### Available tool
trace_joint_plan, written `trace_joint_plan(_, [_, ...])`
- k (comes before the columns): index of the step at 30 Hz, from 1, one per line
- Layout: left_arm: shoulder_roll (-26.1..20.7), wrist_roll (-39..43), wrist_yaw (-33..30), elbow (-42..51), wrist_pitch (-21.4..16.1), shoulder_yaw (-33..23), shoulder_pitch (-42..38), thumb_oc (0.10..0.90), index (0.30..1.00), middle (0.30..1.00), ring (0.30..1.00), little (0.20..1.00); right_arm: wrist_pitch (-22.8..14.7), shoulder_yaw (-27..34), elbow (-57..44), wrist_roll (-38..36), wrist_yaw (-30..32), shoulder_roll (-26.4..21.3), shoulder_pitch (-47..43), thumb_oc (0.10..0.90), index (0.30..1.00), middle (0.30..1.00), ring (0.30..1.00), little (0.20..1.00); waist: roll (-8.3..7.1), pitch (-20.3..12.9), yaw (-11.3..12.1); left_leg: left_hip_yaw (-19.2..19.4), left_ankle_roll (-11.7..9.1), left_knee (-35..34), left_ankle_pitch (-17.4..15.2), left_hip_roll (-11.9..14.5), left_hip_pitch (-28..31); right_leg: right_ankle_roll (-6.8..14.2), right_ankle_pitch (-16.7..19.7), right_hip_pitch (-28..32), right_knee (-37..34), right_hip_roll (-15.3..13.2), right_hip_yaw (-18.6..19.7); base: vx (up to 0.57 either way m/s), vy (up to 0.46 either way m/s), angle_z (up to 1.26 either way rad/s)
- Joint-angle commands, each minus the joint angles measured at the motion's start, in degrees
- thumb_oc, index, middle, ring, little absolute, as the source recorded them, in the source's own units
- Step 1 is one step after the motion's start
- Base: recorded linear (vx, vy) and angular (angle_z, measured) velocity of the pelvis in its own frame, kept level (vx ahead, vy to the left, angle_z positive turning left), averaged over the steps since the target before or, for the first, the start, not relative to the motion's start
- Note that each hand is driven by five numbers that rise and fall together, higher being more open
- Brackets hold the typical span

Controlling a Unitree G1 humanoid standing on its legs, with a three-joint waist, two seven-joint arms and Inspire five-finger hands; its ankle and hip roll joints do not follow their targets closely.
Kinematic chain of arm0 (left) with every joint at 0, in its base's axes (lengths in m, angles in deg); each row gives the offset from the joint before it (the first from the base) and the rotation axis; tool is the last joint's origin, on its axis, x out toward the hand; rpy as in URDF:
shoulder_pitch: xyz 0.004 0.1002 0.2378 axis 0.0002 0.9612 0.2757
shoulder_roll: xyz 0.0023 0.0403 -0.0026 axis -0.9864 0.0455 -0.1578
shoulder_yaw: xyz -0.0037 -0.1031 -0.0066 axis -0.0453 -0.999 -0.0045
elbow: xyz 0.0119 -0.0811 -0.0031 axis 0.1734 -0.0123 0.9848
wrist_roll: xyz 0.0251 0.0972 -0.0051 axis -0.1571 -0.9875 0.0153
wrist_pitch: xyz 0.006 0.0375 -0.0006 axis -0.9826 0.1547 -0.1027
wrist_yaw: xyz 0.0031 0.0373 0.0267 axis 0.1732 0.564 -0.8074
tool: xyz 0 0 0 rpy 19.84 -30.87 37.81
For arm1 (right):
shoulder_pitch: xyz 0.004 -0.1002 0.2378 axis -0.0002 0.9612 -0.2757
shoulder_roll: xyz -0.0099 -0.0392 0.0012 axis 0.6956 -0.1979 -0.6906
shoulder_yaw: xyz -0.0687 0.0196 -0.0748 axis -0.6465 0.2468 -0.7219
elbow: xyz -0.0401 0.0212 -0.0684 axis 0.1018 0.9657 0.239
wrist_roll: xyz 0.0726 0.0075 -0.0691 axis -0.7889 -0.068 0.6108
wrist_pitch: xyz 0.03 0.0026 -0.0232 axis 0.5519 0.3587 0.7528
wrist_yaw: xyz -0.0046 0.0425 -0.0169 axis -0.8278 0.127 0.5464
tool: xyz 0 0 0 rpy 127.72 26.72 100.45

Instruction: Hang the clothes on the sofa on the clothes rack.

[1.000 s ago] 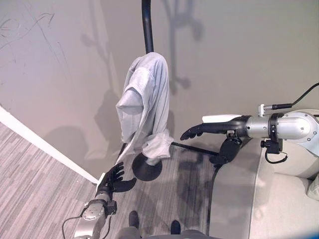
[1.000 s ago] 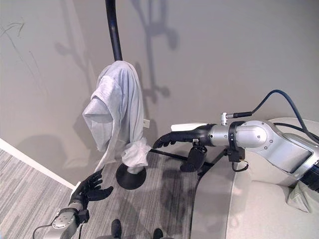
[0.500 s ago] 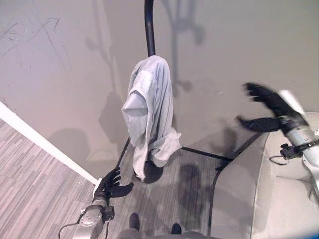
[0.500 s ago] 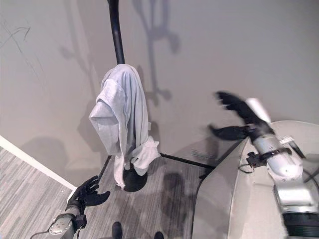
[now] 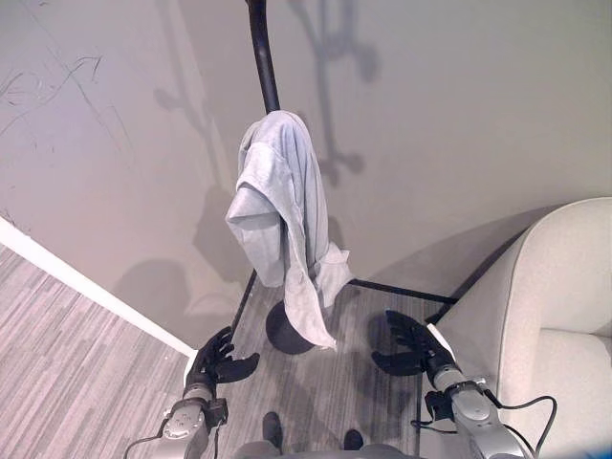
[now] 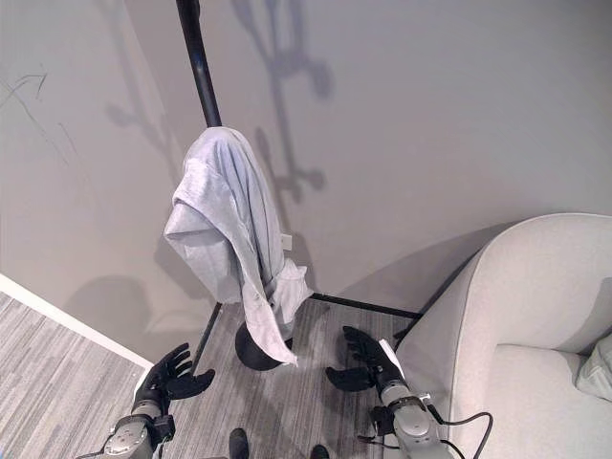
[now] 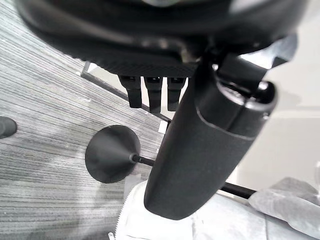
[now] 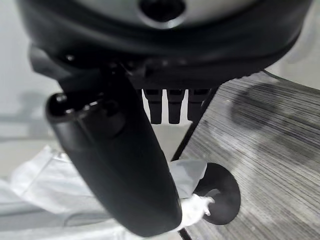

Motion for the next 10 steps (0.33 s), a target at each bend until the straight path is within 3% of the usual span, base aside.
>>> trace_joint_plan(1, [-3.5,-2.1,-0.2,1.5,-3.8,-0.3,-5.8,0.8,0.9,0.9,0.9,0.9,-4.0,1.6,-0.4,0.6,1.8,-0.9,-6.5,0.8,0.9,0.9,0.9,0.9,-2.54,1.0,0.6,1.7,-2.4,0.5,-8.2,2.6,5.7,4.5,-2.2,3.3,1.3,-5.3,-5.0,0.0,0.0,0.0])
trace_joint_plan(10, [-3.3,-3.3,0.5,-2.1,-4.1,1.2,-7.1,0.8,0.9,0.9,0.9,0.9,-2.9,0.1,6.4,2.4,2.2,-0.3,-6.2,0.8,0.9,0.9,0.9,0.9,-2.37,0.8,0.2,1.8,-2.4,0.5,-8.4,2.5,6.1,4.5,-2.4,3.4,1.6,-5.3,-4.8,0.0,0.0,0.0])
